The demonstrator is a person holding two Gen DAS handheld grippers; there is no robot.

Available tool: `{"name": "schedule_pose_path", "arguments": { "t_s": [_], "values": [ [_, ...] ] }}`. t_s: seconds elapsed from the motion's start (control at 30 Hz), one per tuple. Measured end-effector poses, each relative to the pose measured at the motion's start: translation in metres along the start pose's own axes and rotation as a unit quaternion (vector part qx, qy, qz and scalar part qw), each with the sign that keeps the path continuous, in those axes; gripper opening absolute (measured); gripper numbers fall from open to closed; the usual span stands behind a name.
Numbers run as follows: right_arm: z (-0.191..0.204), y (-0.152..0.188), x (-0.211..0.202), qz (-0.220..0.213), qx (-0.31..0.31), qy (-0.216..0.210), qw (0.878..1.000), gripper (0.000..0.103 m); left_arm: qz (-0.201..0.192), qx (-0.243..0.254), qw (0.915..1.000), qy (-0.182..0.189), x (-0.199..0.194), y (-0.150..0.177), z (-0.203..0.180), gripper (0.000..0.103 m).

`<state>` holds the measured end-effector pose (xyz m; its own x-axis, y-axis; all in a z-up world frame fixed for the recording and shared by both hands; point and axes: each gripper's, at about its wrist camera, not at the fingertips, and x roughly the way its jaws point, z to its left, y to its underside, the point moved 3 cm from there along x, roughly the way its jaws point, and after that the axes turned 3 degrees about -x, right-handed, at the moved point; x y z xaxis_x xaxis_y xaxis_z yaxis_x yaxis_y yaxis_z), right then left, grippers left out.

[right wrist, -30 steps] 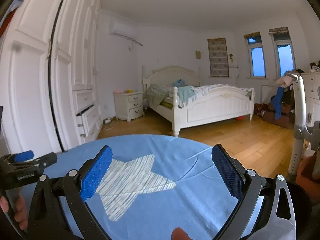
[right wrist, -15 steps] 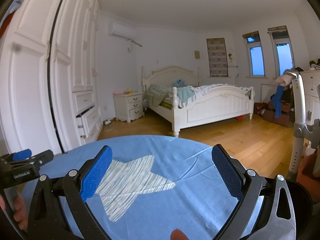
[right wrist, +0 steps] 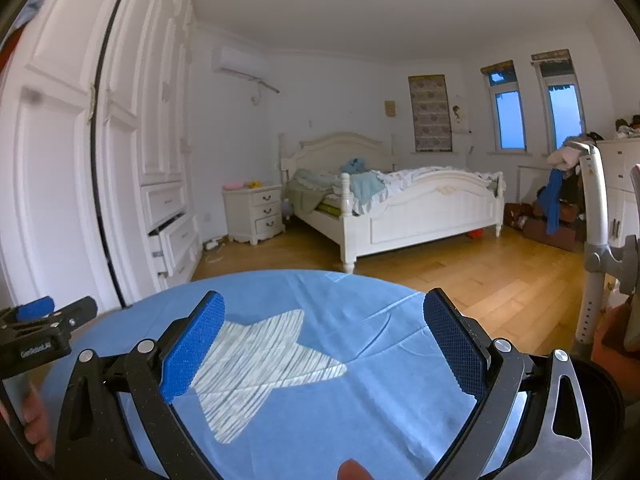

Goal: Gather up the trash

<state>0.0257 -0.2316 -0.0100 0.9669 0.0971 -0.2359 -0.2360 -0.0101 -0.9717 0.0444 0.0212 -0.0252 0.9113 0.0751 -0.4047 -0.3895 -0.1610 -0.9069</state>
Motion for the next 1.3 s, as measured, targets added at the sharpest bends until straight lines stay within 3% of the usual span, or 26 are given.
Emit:
{"name": "schedule_pose_path", "arguments": {
  "t_s": [0.4, 1.3],
  "values": [
    [-0.0005, 0.0013, 0.0020, 0.000, 0.002, 0.001, 1.000, 0.098, 0.008, 0.005, 0.9998, -0.015, 0.0009, 0.0001, -0.0036, 0.098],
    [-0.0009, 0.0016, 0.0021, 0.000, 0.002, 0.001, 1.000, 0.098, 0.014, -0.002, 0.9999, -0.007, 0.0033, 0.0013, -0.0009, 0.098]
  ]
}}
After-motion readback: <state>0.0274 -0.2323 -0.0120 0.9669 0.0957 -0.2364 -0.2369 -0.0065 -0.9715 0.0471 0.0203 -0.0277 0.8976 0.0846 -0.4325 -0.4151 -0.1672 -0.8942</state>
